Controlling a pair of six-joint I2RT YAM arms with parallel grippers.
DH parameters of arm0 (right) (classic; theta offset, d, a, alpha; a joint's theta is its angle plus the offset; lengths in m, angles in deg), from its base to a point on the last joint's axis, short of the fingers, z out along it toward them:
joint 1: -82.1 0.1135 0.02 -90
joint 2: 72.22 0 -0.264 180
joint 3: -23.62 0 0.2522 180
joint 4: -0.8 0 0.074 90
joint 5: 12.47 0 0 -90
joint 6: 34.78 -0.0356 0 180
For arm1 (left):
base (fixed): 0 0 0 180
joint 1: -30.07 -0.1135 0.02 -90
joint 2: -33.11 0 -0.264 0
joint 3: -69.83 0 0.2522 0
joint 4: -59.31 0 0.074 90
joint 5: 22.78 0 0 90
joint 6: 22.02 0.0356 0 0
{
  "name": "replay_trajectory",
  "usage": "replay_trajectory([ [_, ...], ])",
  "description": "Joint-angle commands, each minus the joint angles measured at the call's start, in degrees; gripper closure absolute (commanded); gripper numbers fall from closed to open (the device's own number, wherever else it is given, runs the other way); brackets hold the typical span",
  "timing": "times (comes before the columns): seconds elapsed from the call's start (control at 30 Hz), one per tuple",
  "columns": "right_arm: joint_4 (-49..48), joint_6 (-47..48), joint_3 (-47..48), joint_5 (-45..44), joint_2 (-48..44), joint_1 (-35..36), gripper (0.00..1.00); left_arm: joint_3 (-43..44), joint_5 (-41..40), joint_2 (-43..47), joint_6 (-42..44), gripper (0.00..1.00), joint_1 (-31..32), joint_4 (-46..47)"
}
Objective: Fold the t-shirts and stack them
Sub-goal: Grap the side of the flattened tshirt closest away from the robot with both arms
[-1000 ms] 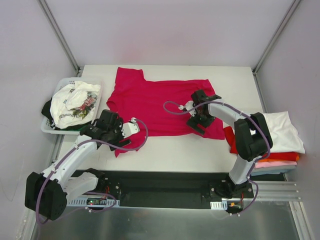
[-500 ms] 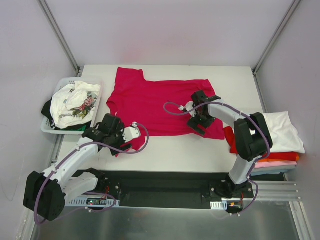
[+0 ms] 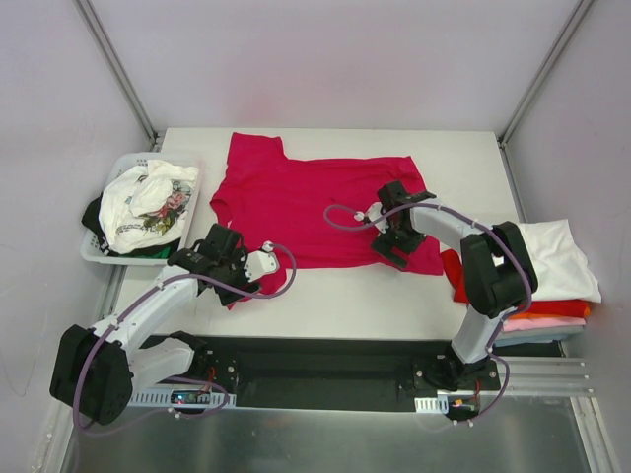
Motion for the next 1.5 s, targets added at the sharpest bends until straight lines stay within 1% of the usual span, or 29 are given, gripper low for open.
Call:
replay_trajectory([
  [0.0, 0.1, 1.3, -0.9, -1.1, -2.7, -0.9, 0.00, 0.6, 1.4, -0.5, -0.2, 0.39, 0.4, -0.5],
  [0.2, 1.1, 1.5, -3.5, 1.1, -4.8, -2.1, 0.00, 0.6, 1.4, -0.9, -0.2, 0.38, 0.4, -0.2],
  [0.4, 2.2, 0.5, -5.0, 2.1, -8.3, -1.8, 0.00, 0.5, 1.2, -1.3, -0.3, 0.38, 0.4, 0.1],
  [0.67, 1.4, 0.3, -8.1, 4.8, -8.0, -1.8, 0.00, 1.0, 1.2, -1.2, -0.6, 0.38, 0.3, 0.1],
  [0.87, 1.3, 1.0, -7.9, 9.0, -7.6, -2.3, 0.00, 0.9, 1.2, -1.3, -0.6, 0.38, 0.3, 0.1],
  [1.13, 1.6, 2.2, -6.2, 9.4, -6.3, -3.1, 0.00, 0.7, 1.3, -1.7, -0.5, 0.38, 0.4, 0.2],
  [1.47, 2.3, 3.9, -4.0, 11.5, -3.3, -6.2, 0.00, 1.0, 1.5, -2.1, -0.7, 0.38, 0.4, 0.3],
])
